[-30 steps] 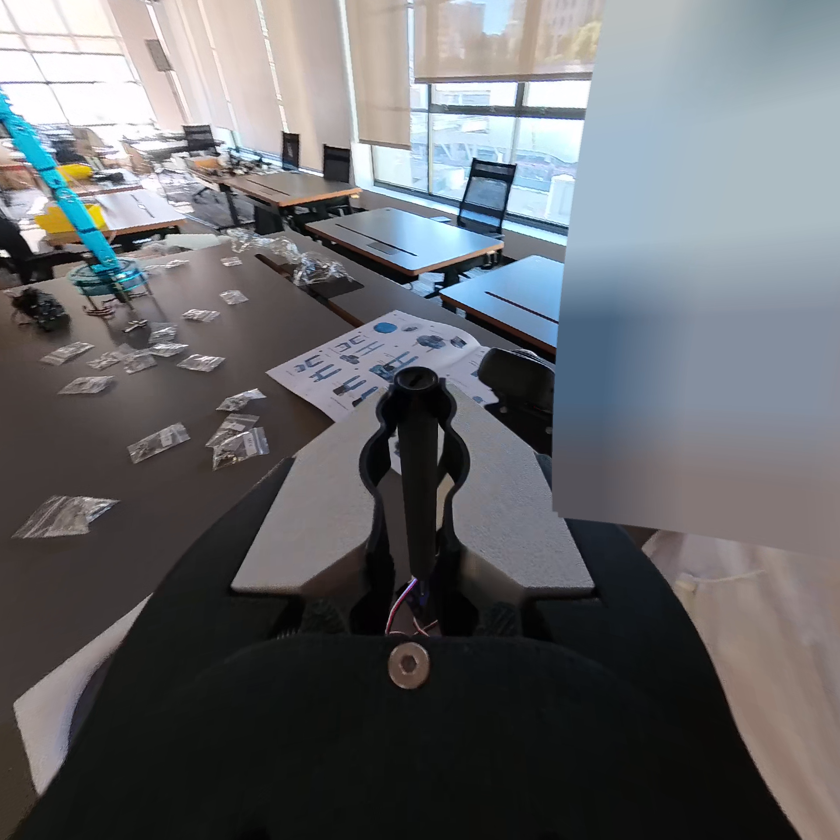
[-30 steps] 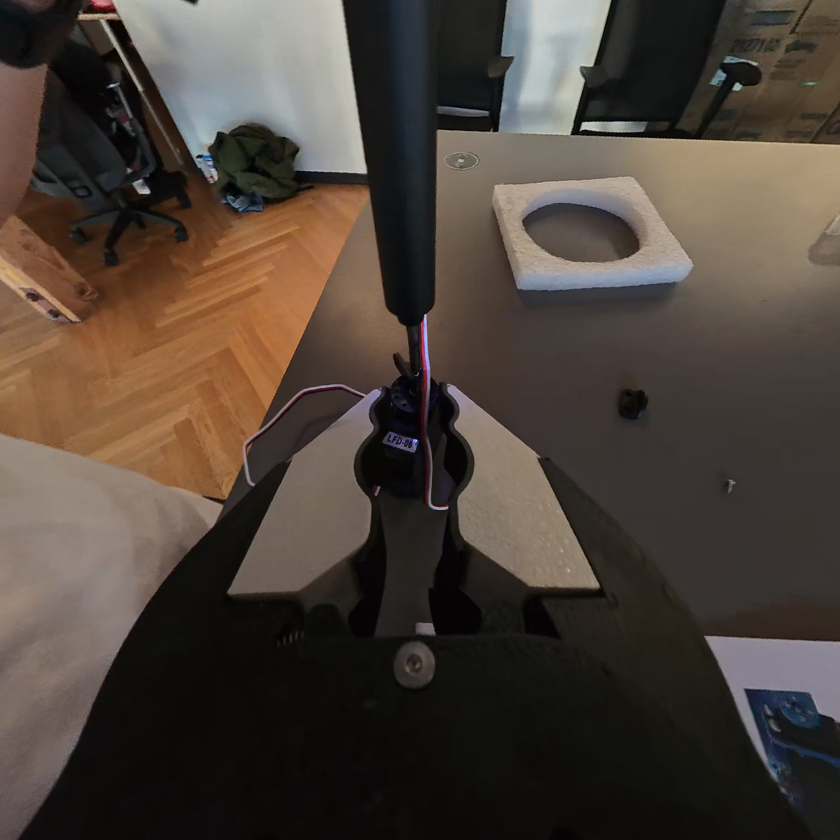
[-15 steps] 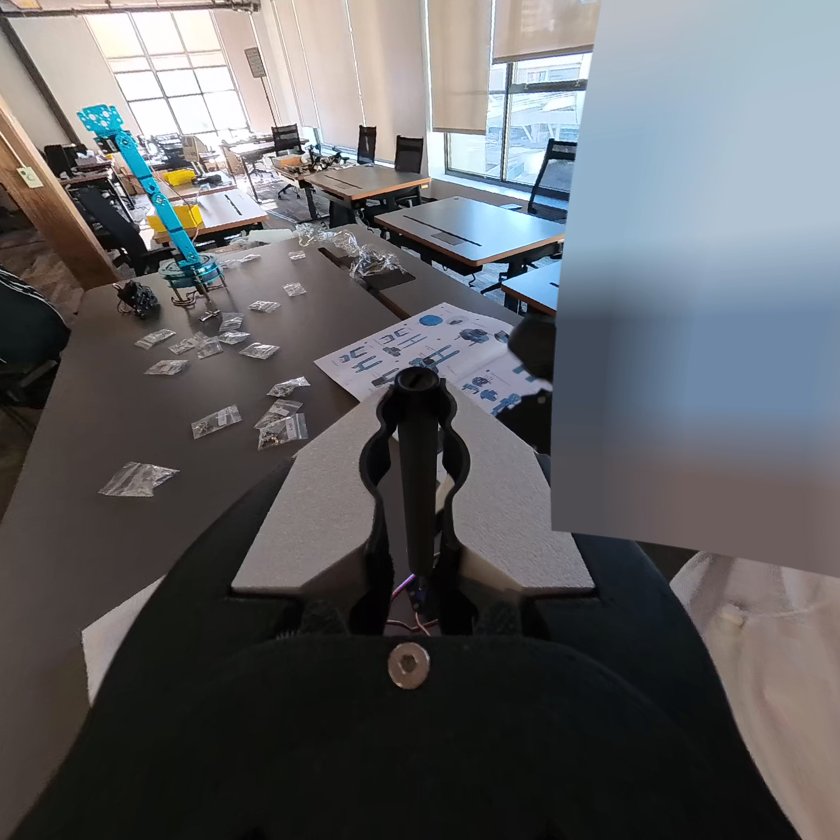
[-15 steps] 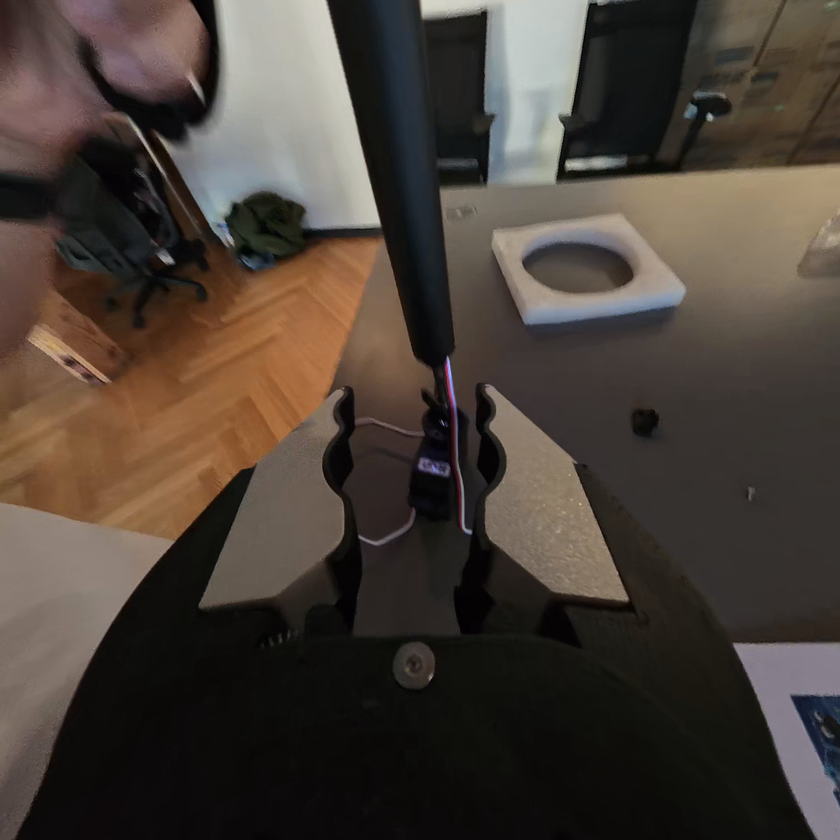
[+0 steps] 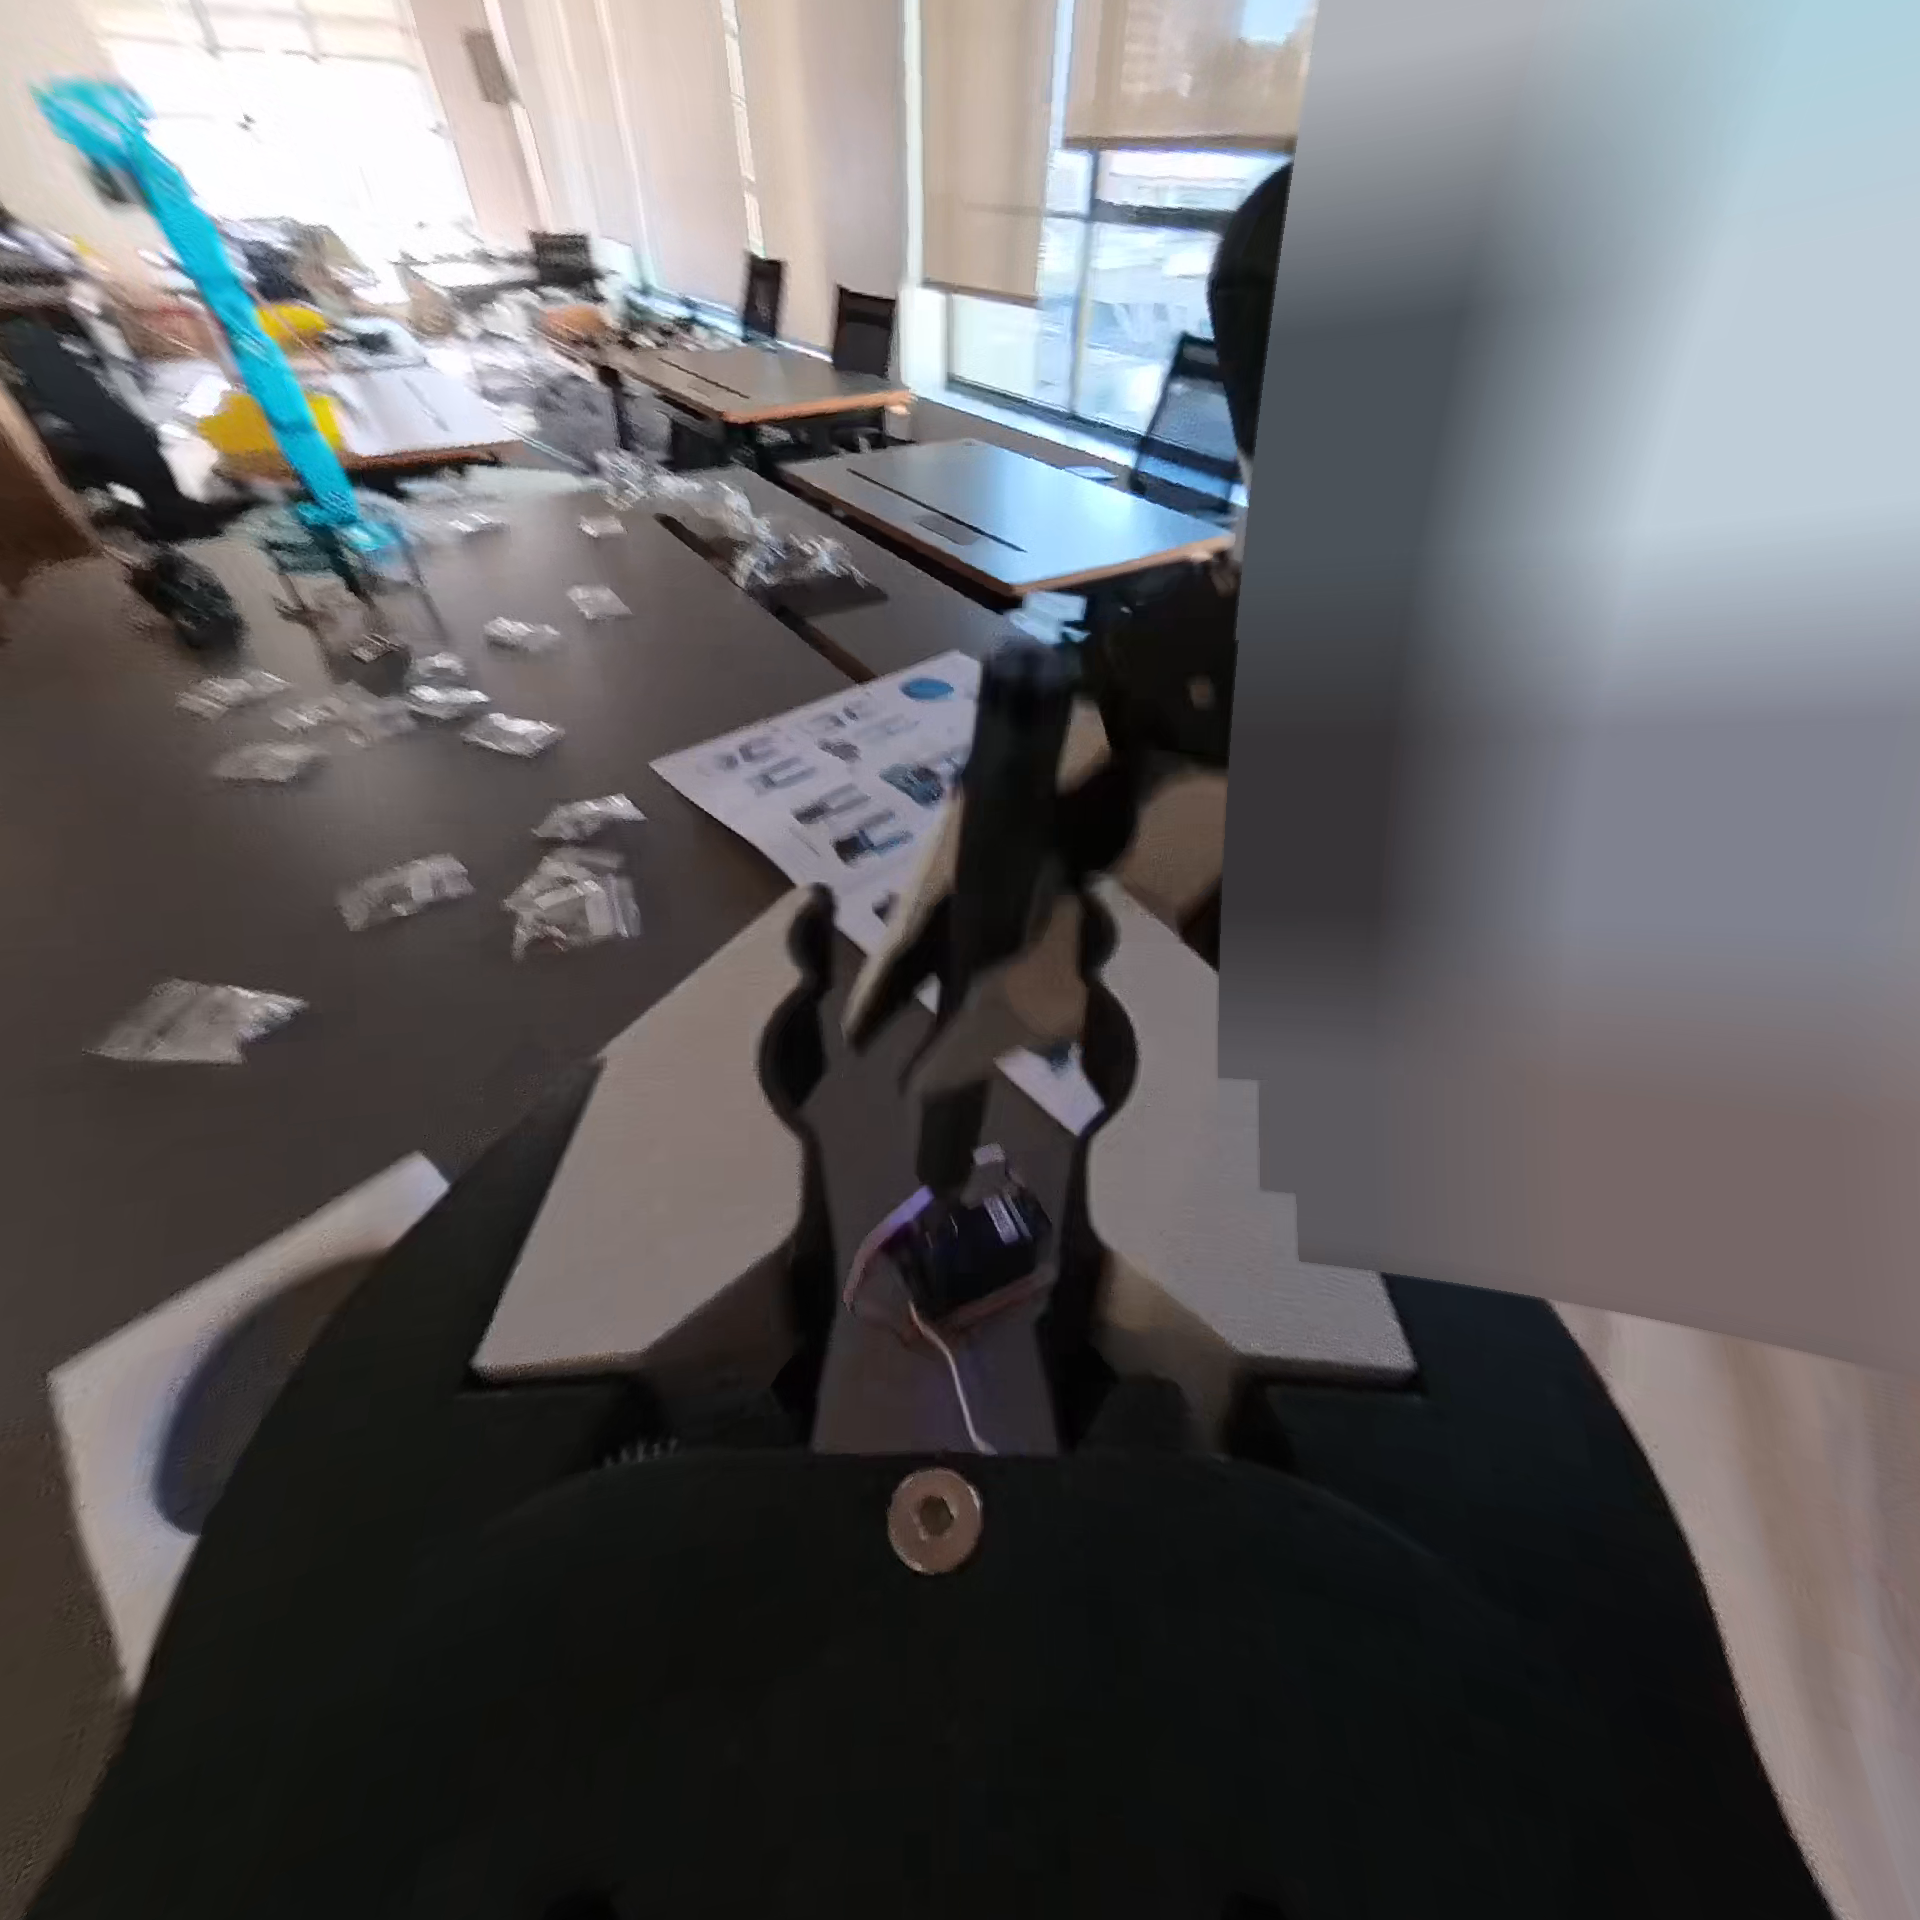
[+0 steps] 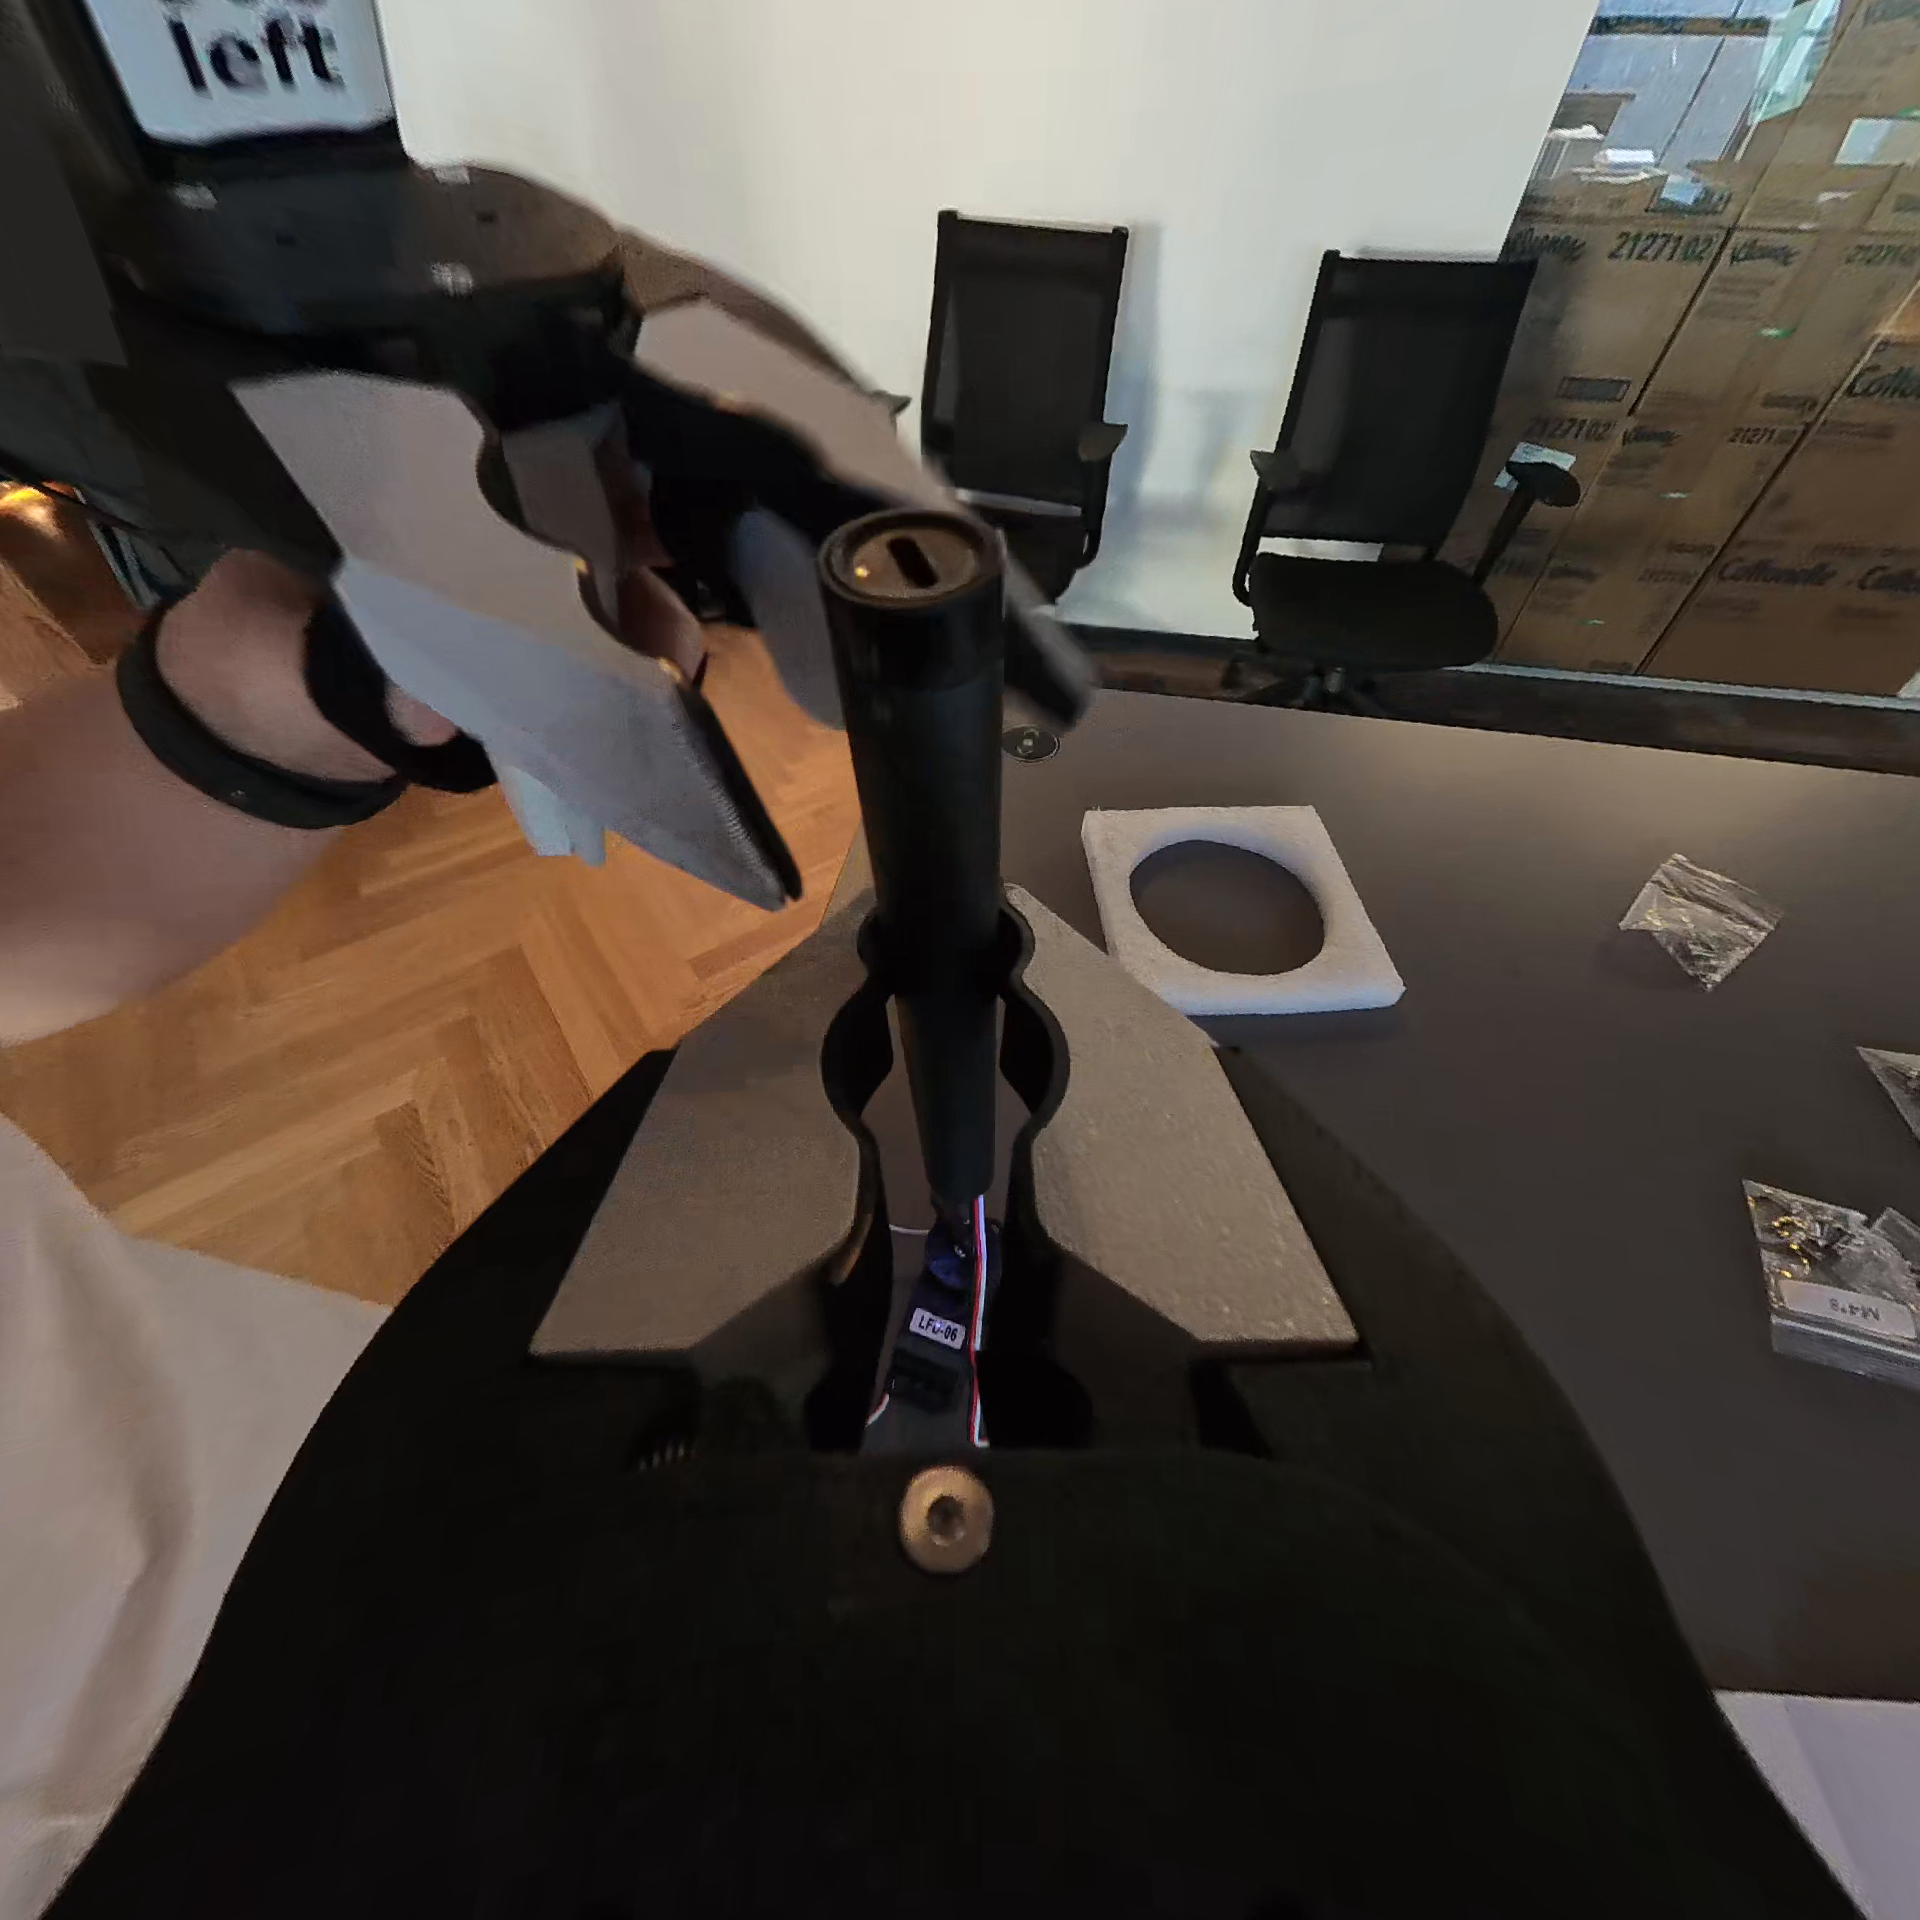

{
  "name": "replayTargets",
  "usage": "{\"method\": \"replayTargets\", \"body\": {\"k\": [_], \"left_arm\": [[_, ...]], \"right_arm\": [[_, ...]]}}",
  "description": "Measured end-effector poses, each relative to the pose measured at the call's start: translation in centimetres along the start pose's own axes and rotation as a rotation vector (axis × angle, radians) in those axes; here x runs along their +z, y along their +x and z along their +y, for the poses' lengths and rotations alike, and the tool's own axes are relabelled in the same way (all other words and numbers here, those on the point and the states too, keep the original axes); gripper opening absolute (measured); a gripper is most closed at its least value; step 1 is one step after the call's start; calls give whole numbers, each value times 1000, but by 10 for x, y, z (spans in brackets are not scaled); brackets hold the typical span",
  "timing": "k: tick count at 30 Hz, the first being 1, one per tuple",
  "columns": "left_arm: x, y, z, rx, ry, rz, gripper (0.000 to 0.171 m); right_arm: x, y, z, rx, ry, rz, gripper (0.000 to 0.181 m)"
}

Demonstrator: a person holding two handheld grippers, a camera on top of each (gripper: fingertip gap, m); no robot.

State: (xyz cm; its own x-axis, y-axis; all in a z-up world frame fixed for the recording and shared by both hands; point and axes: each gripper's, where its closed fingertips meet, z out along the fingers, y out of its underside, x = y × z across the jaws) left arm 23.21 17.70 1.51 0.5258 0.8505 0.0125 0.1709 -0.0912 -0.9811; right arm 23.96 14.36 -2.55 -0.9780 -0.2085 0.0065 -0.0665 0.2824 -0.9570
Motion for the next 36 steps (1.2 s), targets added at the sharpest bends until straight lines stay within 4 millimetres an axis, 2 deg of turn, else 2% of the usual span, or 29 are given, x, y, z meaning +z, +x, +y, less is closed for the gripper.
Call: {"method": "replayTargets", "body": {"k": [1,2,4,7,12,15,17,18,19,22,24,27,31,32,36], "left_arm": [[-8,4,15,-18,-19,50,26],[-13,9,34,-49,-59,102,12],[-12,8,77,-137,-159,137,24],[4,13,118,-179,-229,172,18],[25,-11,145,-79,-259,-19,39],[33,0,152,-70,-272,34,39],[37,-1,159,-52,-284,26,38],[39,-1,159,-51,-272,25,36],[41,0,157,-57,-247,27,27],[44,-1,150,-57,-184,32,20],[45,-2,149,-48,-170,37,19],[45,0,138,-16,-116,47,33],[41,1,105,-4,44,52,23],[43,-2,104,2,50,40,17],[46,-2,104,55,44,49,16]], "right_arm": [[-1,1,1,1,-9,2,13],[-1,1,1,3,-20,3,13],[-2,2,2,11,-45,-1,13],[-1,1,4,20,-98,-17,13],[-1,2,7,30,-190,-22,13],[-1,4,8,42,-227,-17,13],[-1,5,9,41,-255,-7,13],[-1,5,10,40,-270,-5,13],[-1,4,10,42,-289,-7,13],[-2,5,13,31,-350,-3,14],[-2,5,14,21,-382,-9,14],[-1,5,15,5,-416,-13,13],[0,4,16,-2,-442,-21,13],[1,4,16,-7,-449,-25,13],[-3,4,22,-67,-533,-62,14]]}}
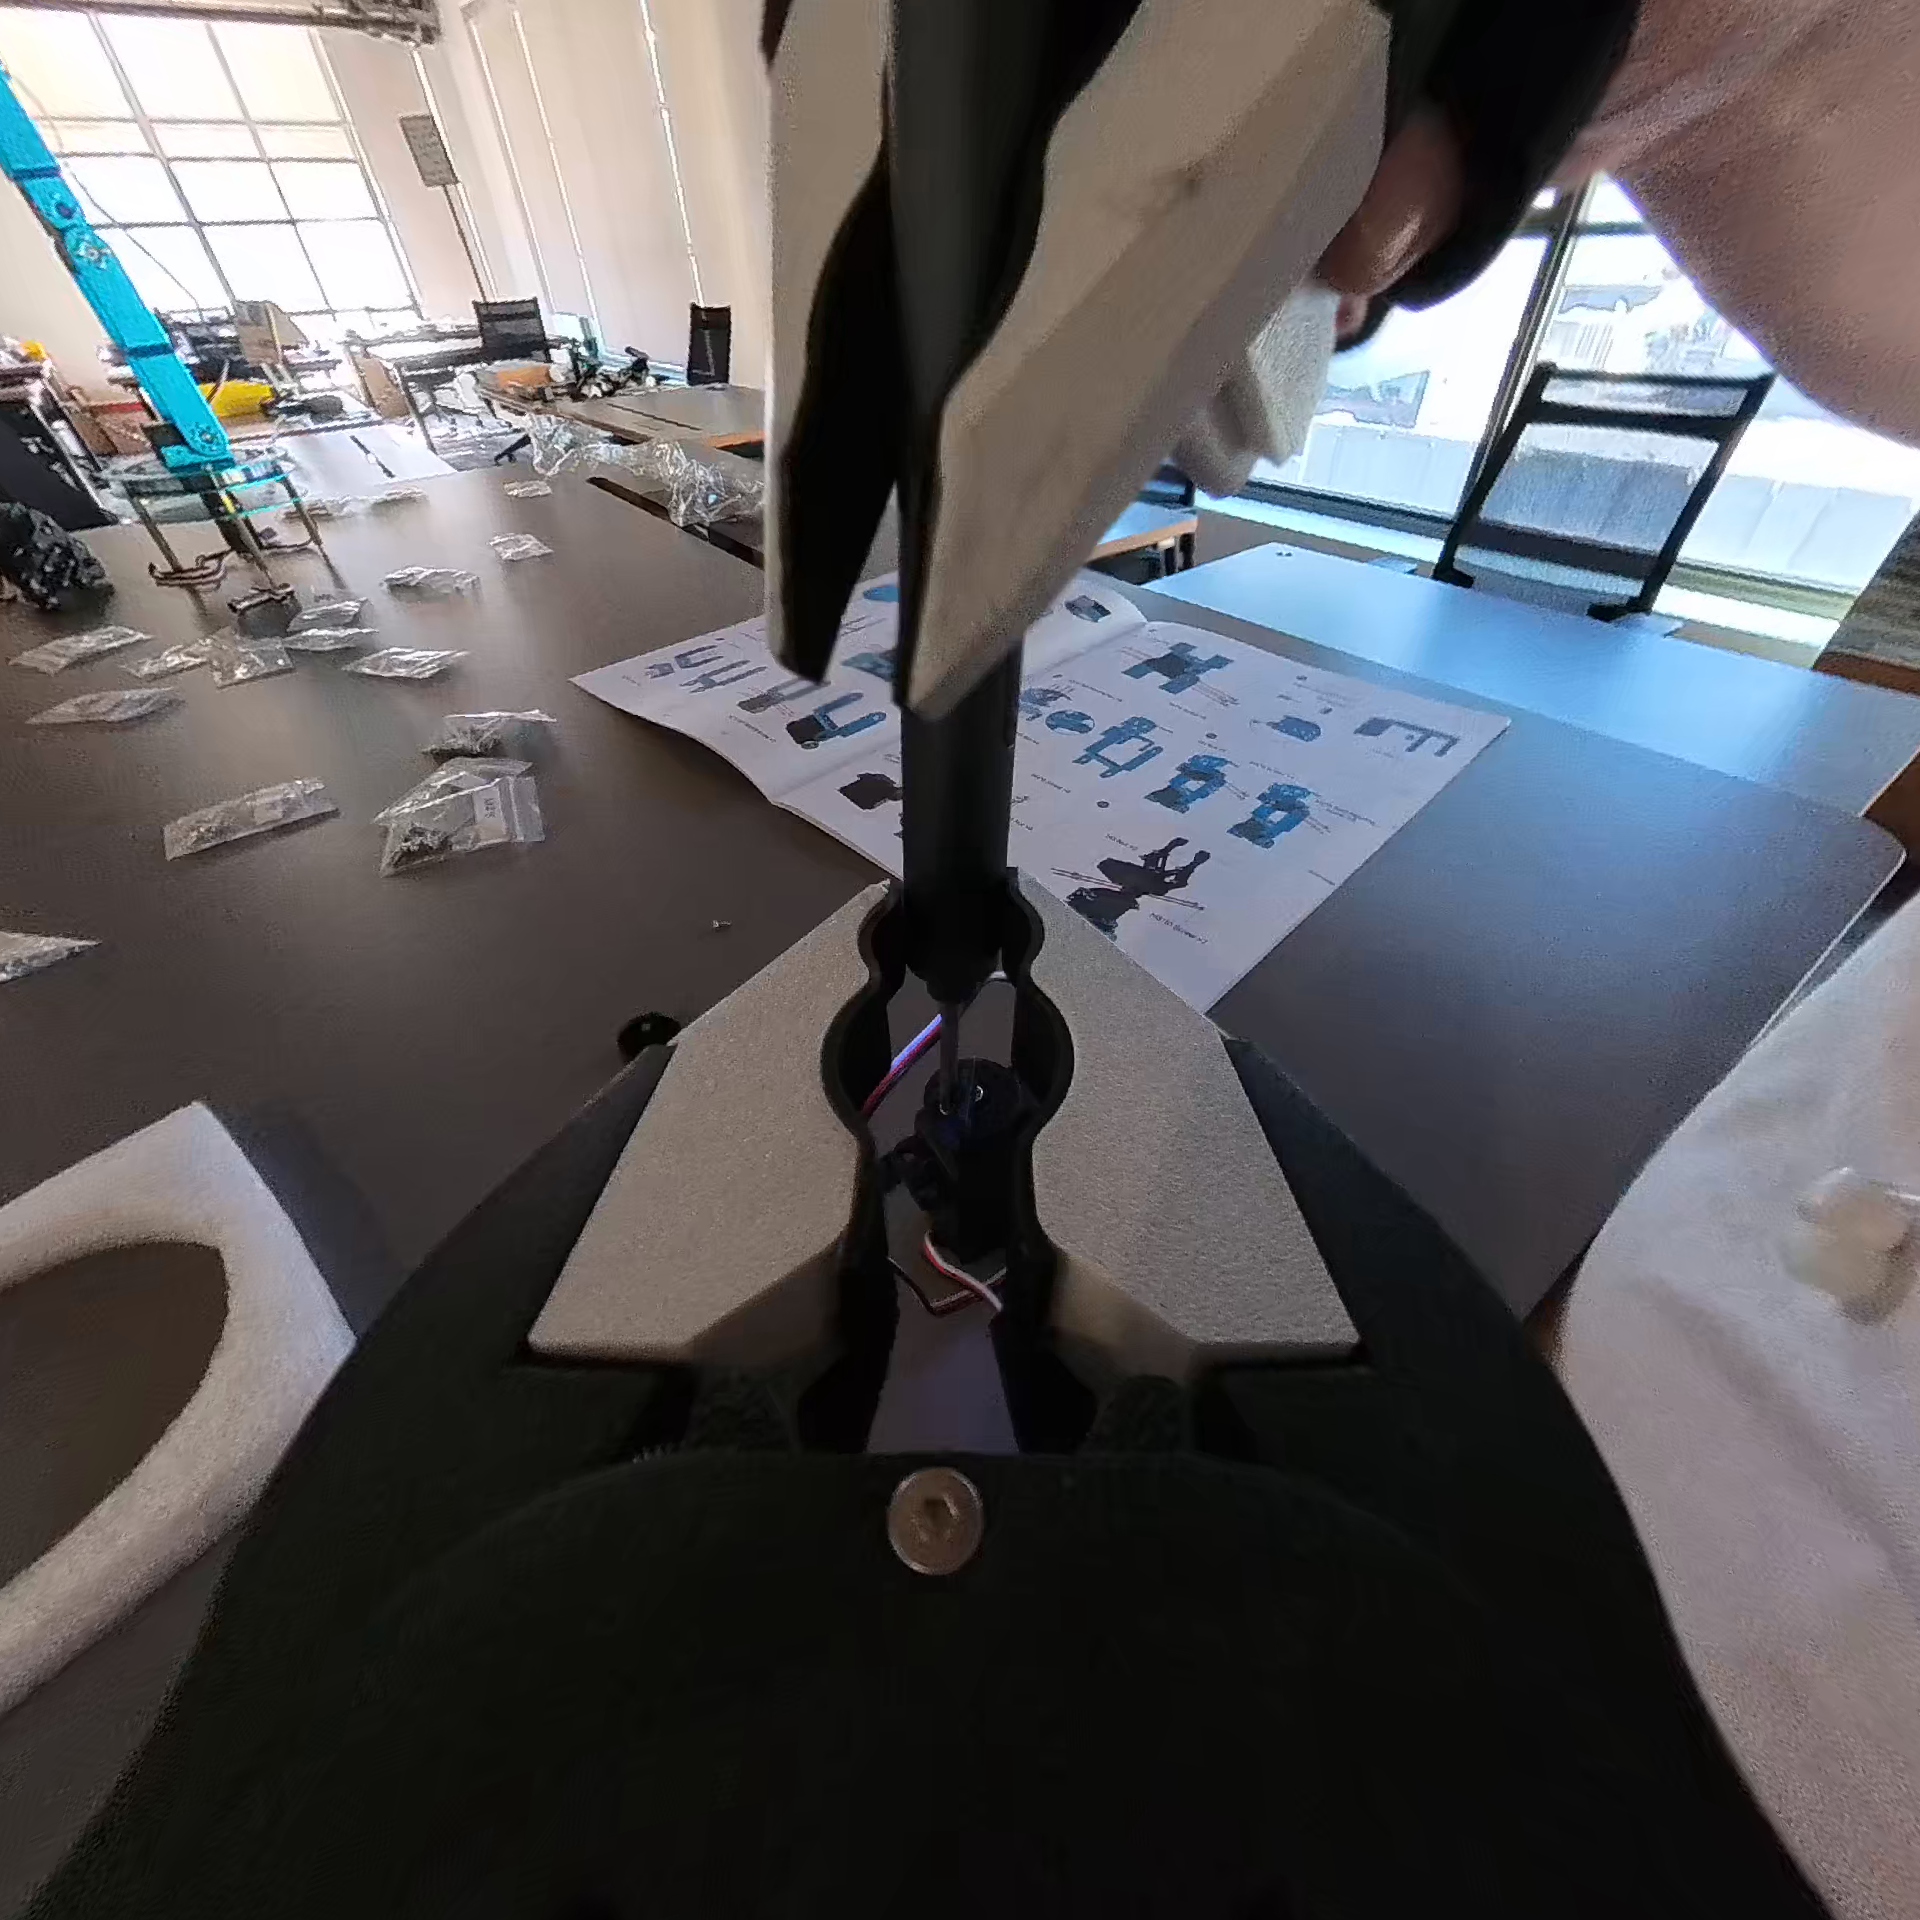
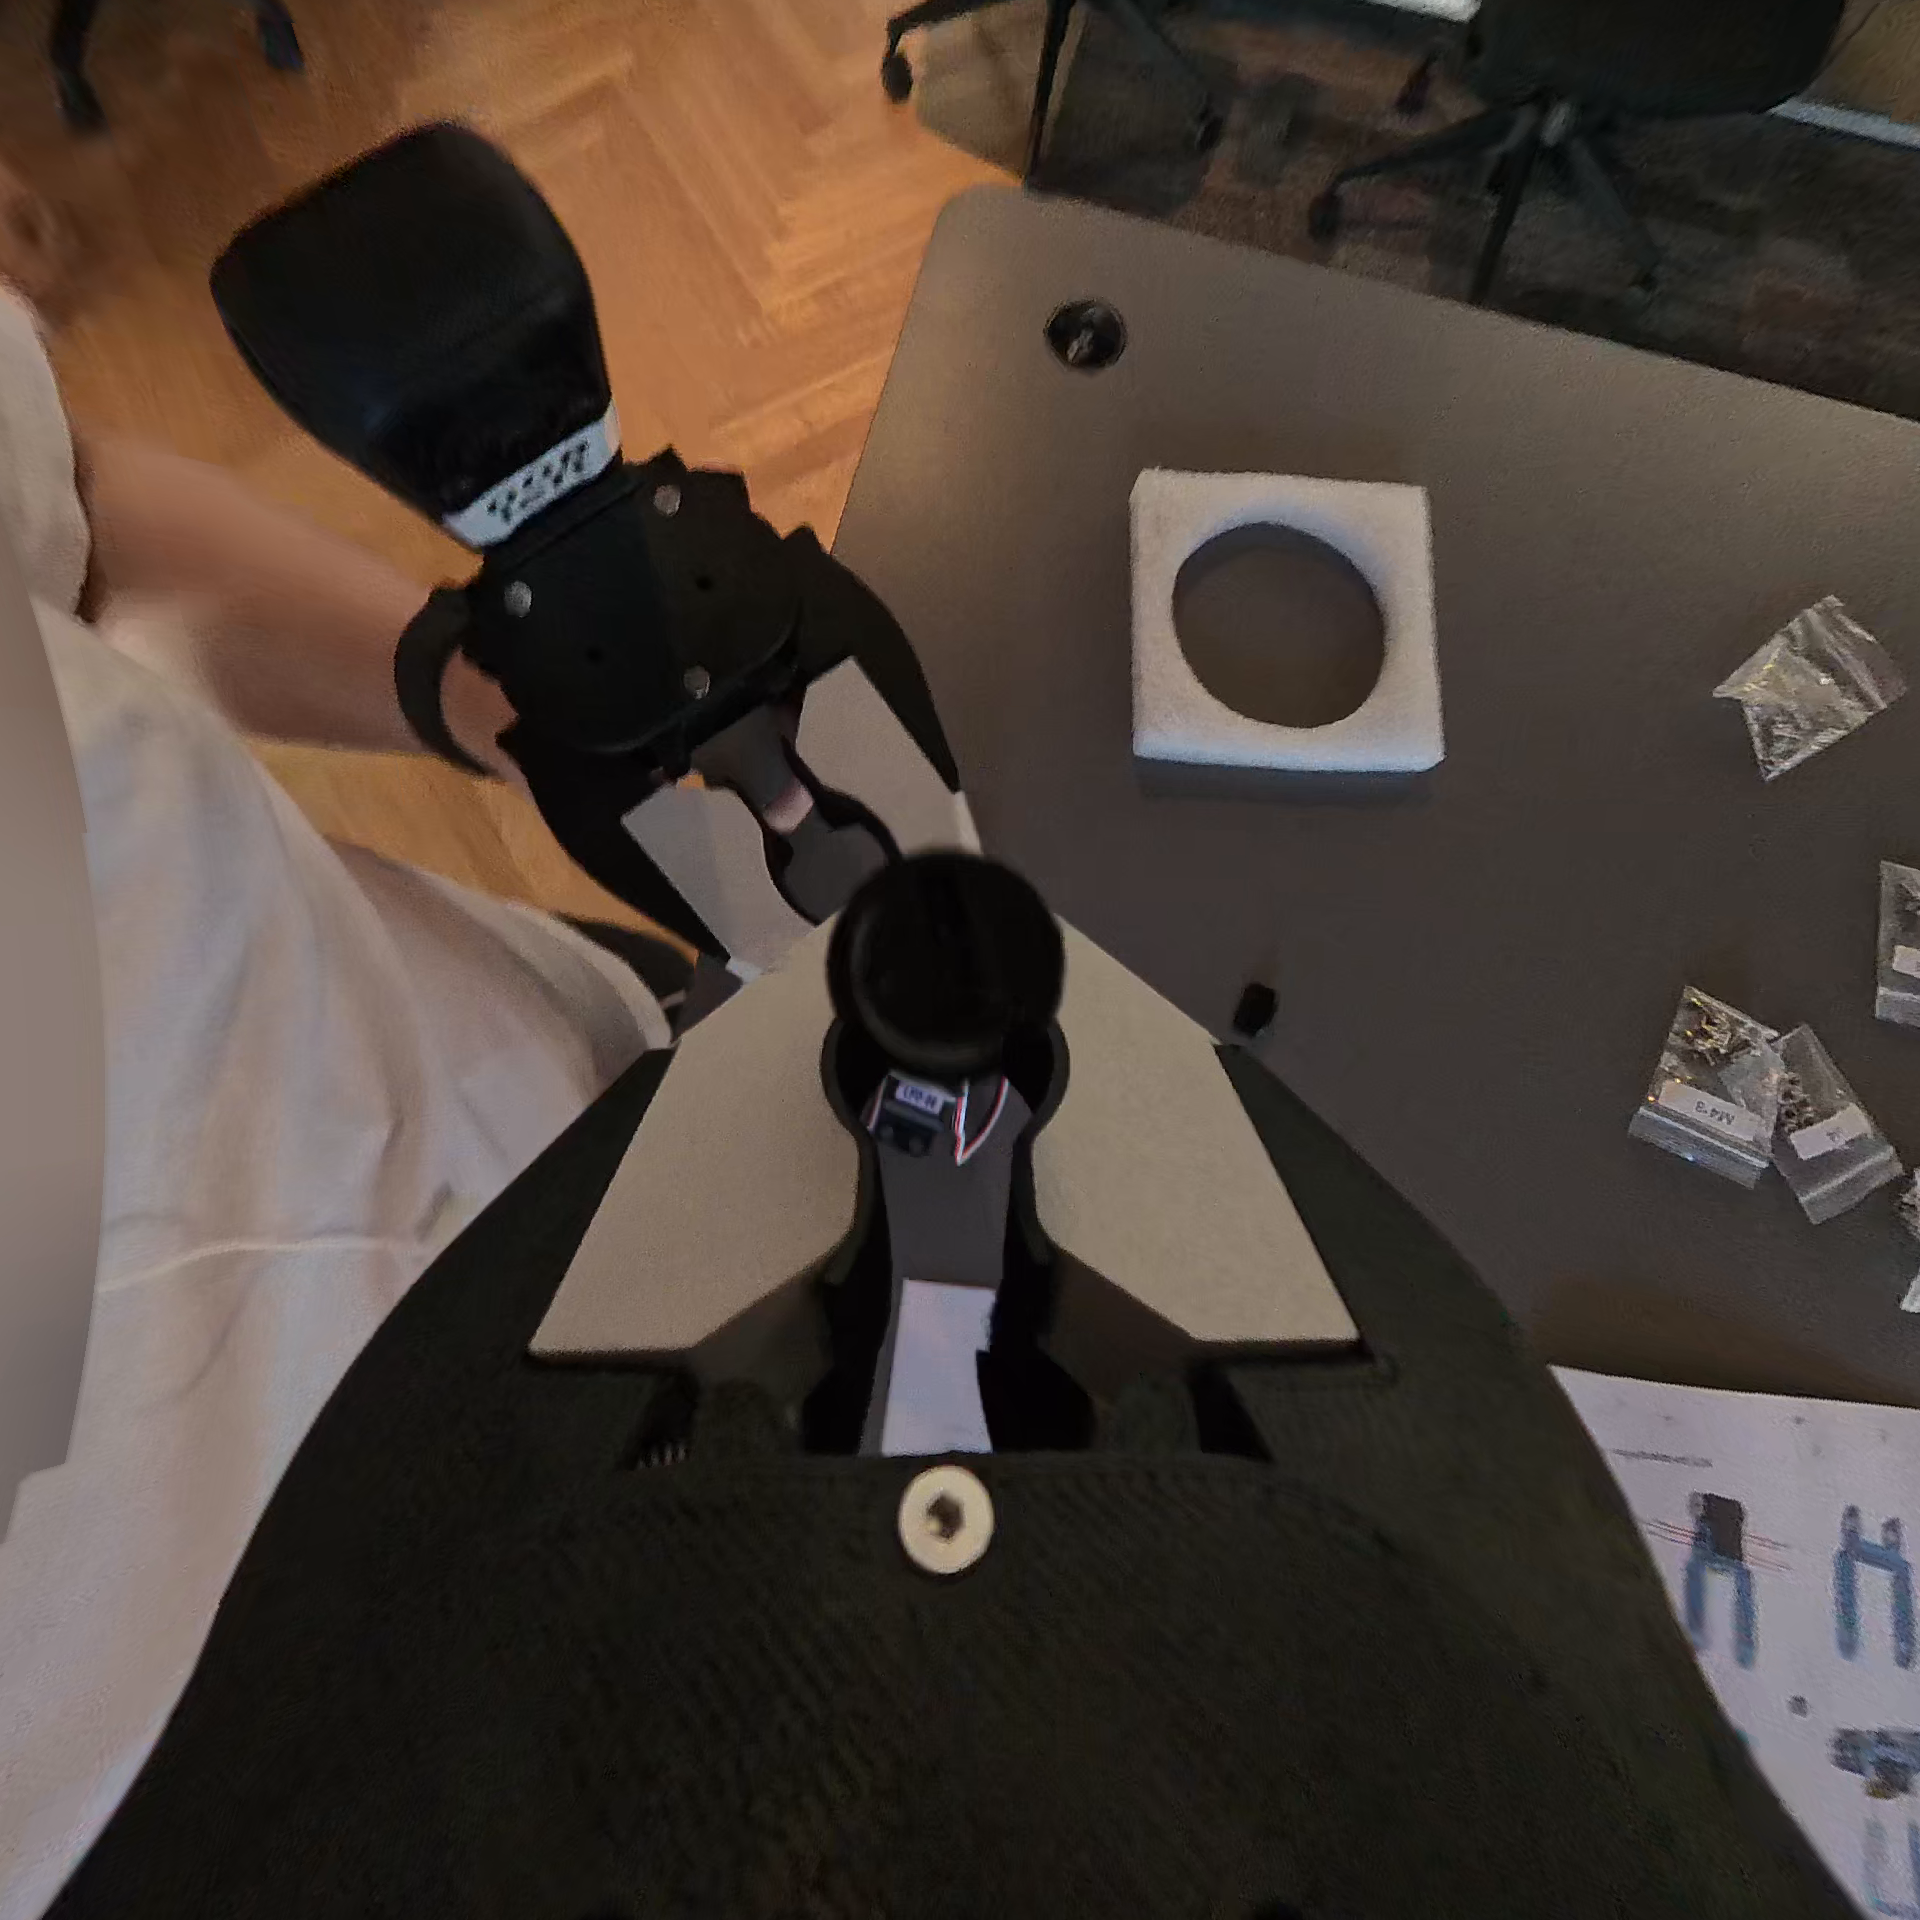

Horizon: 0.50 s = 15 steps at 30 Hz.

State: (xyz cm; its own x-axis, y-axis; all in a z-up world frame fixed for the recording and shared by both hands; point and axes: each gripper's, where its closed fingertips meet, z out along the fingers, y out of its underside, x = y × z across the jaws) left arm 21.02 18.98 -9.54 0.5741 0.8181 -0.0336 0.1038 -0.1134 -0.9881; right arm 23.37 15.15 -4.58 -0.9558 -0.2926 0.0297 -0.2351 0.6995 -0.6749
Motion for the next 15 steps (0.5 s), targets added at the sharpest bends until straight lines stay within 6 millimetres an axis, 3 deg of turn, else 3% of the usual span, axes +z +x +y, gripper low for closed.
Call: {"method": "replayTargets", "body": {"k": [7,14,15], "left_arm": [[2,1,1,27,-32,22,16],[1,1,2,-23,-22,23,17],[-2,-1,5,-36,-40,5,33]], "right_arm": [[3,-2,17,-131,-240,-86,16],[4,-3,18,-168,-308,-107,17],[4,-3,19,-165,-317,-105,17]]}}
